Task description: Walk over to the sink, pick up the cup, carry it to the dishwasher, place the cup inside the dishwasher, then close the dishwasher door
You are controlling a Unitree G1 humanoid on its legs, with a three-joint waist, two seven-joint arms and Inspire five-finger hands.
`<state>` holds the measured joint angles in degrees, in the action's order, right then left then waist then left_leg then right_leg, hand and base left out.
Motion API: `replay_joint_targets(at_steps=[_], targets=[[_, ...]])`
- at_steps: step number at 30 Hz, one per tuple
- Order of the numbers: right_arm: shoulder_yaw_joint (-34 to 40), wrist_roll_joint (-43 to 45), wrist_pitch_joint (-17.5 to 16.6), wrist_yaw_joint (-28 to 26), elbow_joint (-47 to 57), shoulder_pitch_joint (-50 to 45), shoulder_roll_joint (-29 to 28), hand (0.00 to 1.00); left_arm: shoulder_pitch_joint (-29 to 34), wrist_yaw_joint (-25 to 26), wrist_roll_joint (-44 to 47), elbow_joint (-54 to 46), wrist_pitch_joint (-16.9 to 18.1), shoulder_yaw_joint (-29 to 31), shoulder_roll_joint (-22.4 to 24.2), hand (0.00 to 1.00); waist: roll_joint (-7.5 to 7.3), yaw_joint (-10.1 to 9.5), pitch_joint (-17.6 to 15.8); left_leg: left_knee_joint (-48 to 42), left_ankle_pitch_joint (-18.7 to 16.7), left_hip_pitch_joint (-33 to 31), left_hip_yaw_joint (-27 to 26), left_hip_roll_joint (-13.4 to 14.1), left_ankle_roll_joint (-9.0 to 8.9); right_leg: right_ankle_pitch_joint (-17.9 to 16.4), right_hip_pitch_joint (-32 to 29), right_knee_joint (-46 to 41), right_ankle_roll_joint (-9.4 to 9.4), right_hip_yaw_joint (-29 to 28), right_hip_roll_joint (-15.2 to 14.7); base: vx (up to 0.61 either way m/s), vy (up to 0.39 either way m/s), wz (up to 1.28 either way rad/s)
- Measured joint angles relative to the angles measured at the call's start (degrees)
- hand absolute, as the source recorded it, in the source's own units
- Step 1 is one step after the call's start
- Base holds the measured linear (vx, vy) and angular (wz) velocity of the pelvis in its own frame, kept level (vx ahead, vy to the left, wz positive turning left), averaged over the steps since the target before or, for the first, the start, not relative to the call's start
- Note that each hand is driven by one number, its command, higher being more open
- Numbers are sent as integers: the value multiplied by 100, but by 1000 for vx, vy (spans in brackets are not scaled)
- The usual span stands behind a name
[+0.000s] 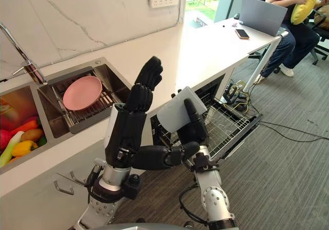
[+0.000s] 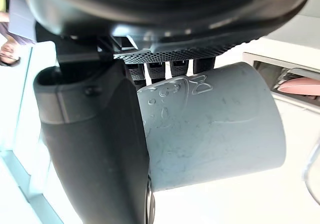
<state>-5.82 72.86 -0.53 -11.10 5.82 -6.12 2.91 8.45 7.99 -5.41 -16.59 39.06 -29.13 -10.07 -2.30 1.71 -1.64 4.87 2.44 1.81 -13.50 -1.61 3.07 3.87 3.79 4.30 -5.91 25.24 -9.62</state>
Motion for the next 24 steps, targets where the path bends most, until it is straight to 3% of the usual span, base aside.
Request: replay_joint_targets(at_steps=[3, 7, 8, 10, 16, 19, 24], targets=[[190, 12, -168, 145, 0, 64, -35, 0, 15, -886, 1042, 178, -333, -4, -1, 100, 0, -4, 1, 0, -8, 10, -35, 6, -12, 12, 1, 26, 2, -28, 9, -1, 5, -4], [529, -5, -307, 295, 11, 138, -41, 0, 21, -1960, 2274, 402, -1026, -83, -7, 100, 1, -1, 1, -1, -20, 15, -82, 9, -27, 33, 1, 49, 2, -87, 15, 1, 10, -8], [749, -86, -358, 429, 13, 144, -31, 0, 20, -2351, 2582, 585, -1339, -161, -23, 100, 1, 5, 1, -1, -26, 20, -108, 10, -33, 37, -4, 49, 2, -117, 16, -3, 9, -7], [887, -202, -359, 539, 13, 134, 4, 0, 29, -2487, 2681, 612, -1491, -215, -30, 100, 1, 19, 1, -1, -29, 19, -115, 10, -35, 39, -10, 49, 0, -126, 15, -5, 7, -5], [1555, -1427, -235, 954, 5, 132, 461, 0, 86, -3012, 2648, 1289, -2448, -533, -137, 100, 3, 102, 2, -39, -77, 23, -213, 32, -60, 47, -64, 50, -1, -230, 29, -16, -1, -9], [1803, -2105, -64, 1043, -60, 113, 719, 0, 162, -3019, 2427, 1728, -2791, -493, -288, 100, 3, 116, 1, -103, -121, 8, -288, 60, -72, 49, -87, 50, 2, -297, 44, -11, -13, -12], [2134, -2943, 280, 1030, -560, 108, 1134, 0, 262, -2920, 1977, 2553, -3077, -460, -387, 100, 6, 198, 0, -104, -133, 3, -329, 64, -68, 50, -115, 52, 3, -329, 40, -6, -5, -5]])
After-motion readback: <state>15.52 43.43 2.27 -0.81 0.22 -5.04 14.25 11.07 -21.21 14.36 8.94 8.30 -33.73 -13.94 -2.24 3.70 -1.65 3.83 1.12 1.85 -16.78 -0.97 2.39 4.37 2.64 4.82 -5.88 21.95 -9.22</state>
